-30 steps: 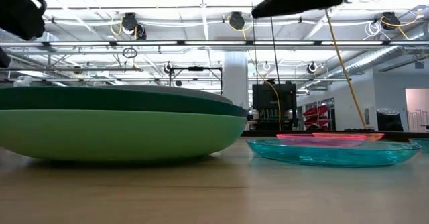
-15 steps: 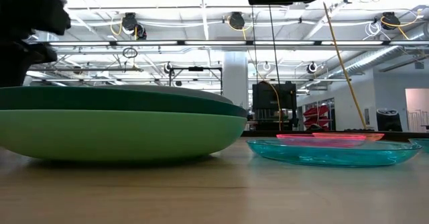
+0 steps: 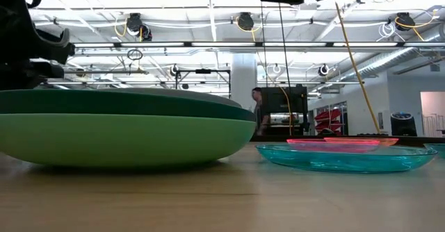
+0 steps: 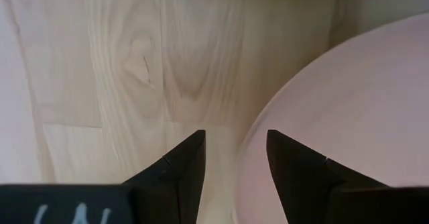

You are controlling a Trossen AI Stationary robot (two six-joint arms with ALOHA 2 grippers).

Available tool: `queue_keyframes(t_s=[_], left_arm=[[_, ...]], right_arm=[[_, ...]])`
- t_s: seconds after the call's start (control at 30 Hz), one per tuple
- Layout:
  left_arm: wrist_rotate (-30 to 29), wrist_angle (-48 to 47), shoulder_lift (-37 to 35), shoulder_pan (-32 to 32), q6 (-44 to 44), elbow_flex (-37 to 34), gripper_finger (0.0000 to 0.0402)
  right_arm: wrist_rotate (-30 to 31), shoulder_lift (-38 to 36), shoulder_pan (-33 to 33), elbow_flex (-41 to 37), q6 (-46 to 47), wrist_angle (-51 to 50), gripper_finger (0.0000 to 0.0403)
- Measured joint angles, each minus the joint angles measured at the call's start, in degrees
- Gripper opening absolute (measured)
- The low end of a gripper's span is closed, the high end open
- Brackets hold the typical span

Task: Stack plastic plates
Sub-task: Stack the light pink plate on top of the light blue plate

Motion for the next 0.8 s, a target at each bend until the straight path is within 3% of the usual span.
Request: queue_keyframes(t_s=[0.8], left_arm=[[-0.01,1.28,1.67,-0.26,1.55,0.0,0.0165]], right_arm=[[-0.1,0.07,-0.02,0.07,2.54,-0.2,0.0114]])
